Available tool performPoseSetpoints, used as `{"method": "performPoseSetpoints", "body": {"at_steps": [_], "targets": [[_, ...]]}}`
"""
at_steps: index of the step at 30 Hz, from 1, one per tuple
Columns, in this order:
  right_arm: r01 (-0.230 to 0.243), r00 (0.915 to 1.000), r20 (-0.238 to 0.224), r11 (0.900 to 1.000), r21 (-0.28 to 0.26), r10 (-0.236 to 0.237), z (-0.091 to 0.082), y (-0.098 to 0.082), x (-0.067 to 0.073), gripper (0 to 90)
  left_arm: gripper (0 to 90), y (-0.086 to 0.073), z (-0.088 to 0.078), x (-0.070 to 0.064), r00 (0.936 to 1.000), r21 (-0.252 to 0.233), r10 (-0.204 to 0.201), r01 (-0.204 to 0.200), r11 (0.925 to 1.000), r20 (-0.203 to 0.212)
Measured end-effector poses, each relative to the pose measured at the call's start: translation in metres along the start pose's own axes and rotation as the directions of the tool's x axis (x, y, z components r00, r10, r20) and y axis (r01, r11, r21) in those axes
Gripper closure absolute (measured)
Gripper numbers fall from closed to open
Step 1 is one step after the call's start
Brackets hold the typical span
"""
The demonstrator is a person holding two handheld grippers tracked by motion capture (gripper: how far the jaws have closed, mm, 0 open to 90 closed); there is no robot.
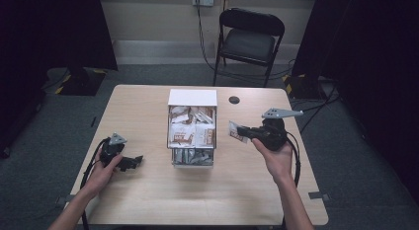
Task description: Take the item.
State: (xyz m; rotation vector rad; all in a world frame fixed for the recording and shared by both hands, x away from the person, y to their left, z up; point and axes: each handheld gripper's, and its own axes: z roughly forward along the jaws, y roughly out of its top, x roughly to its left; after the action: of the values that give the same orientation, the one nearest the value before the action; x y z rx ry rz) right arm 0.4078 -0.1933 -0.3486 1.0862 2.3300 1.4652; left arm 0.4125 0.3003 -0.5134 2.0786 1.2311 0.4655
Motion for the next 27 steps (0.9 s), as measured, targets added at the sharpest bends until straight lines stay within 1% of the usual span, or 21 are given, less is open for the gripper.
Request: {"method": "performPoseSetpoints", "body": {"at_steps": [5, 7, 8, 9, 12, 17, 18, 19, 23, 27], "targets": [[0.011, 0.9998, 0.017, 0.999, 0.037, -0.012, 0.010, -0.009, -0.002, 89.9, 0.0, 0.000, 0.000, 0.000, 1.0000, 0.000, 0.000, 0.000, 1.0000, 0.000], [0.002, 0.9999, 0.014, 0.999, 0.039, -0.003, 0.015, -0.015, -0.005, 89.9, 0.0, 0.000, 0.000, 0.000, 1.0000, 0.000, 0.000, 0.000, 1.0000, 0.000], [-0.006, 0.9998, 0.017, 0.999, 0.050, 0.006, 0.021, -0.021, -0.008, 89.9, 0.0, 0.000, 0.000, 0.000, 1.0000, 0.000, 0.000, 0.000, 1.0000, 0.000], [-0.006, 0.9998, 0.017, 0.999, 0.050, 0.006, 0.021, -0.021, -0.008, 89.9, 0.0, 0.000, 0.000, 0.000, 1.0000, 0.000, 0.000, 0.000, 1.0000, 0.000], [-0.015, 0.9998, 0.018, 0.997, 0.076, 0.014, 0.030, -0.028, -0.011, 89.9, 0.0, 0.000, 0.000, 0.000, 1.0000, -0.001, -0.002, 0.002, 1.0000, -0.001], [-0.011, 0.9998, 0.017, 0.995, 0.100, 0.010, 0.040, -0.033, -0.014, 89.8, 0.0, 0.000, 0.000, 0.000, 1.0000, -0.001, -0.001, 0.001, 1.0000, -0.001], [-0.010, 0.9998, 0.018, 0.994, 0.108, 0.008, 0.046, -0.034, -0.016, 89.8, 0.0, 0.000, 0.000, 0.000, 1.0000, -0.001, -0.001, 0.001, 1.0000, -0.001], [-0.010, 0.9998, 0.018, 0.994, 0.108, 0.008, 0.046, -0.034, -0.016, 89.8, 0.0, 0.000, 0.000, 0.000, 1.0000, -0.001, -0.001, 0.001, 1.0000, -0.001], [-0.023, 0.9997, 0.015, 0.993, 0.117, 0.021, 0.057, -0.034, -0.020, 89.9, 0.0, 0.000, 0.000, 0.000, 1.0000, -0.001, -0.001, 0.001, 1.0000, -0.001], [-0.027, 0.9995, 0.021, 0.988, 0.149, 0.024, 0.070, -0.039, -0.024, 89.8, 0.0, 0.000, 0.000, 0.000, 1.0000, -0.001, -0.001, 0.001, 1.0000, -0.001]]}}
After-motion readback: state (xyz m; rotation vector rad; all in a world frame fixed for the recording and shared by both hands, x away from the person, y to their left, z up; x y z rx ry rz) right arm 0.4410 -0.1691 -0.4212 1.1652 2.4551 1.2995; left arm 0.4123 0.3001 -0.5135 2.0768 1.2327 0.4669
